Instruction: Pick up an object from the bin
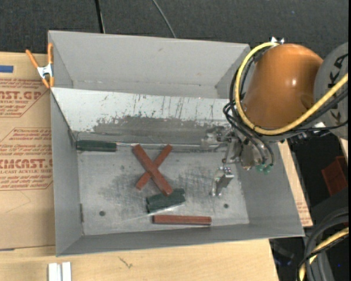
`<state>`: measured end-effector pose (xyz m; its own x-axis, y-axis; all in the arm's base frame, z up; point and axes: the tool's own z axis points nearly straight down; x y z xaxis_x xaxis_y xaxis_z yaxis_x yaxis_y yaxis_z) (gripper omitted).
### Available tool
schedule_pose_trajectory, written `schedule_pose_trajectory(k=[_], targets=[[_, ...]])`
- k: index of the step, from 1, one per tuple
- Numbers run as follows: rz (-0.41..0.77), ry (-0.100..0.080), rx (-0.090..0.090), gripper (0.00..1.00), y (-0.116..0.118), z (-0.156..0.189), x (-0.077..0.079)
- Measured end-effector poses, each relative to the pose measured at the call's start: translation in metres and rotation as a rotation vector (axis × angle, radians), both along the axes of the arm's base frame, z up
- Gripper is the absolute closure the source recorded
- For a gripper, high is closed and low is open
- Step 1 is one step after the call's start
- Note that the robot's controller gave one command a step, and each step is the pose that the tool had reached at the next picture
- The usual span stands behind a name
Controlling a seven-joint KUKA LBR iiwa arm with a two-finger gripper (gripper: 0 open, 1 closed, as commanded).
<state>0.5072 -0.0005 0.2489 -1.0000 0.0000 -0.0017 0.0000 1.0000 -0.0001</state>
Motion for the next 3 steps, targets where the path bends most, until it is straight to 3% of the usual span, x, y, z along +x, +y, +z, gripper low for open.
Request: schedule_pose_trajectory(k=[1, 2, 3], targets=[[0.006, -0.006, 0.000, 0.00, 0.001, -0.057, 0.003], [-0.108, 0.001, 0.001, 0.00, 0.013, -0.102, -0.004], [0.039, 0.006, 0.000, 1.00, 0.043, -0.177, -0.026]])
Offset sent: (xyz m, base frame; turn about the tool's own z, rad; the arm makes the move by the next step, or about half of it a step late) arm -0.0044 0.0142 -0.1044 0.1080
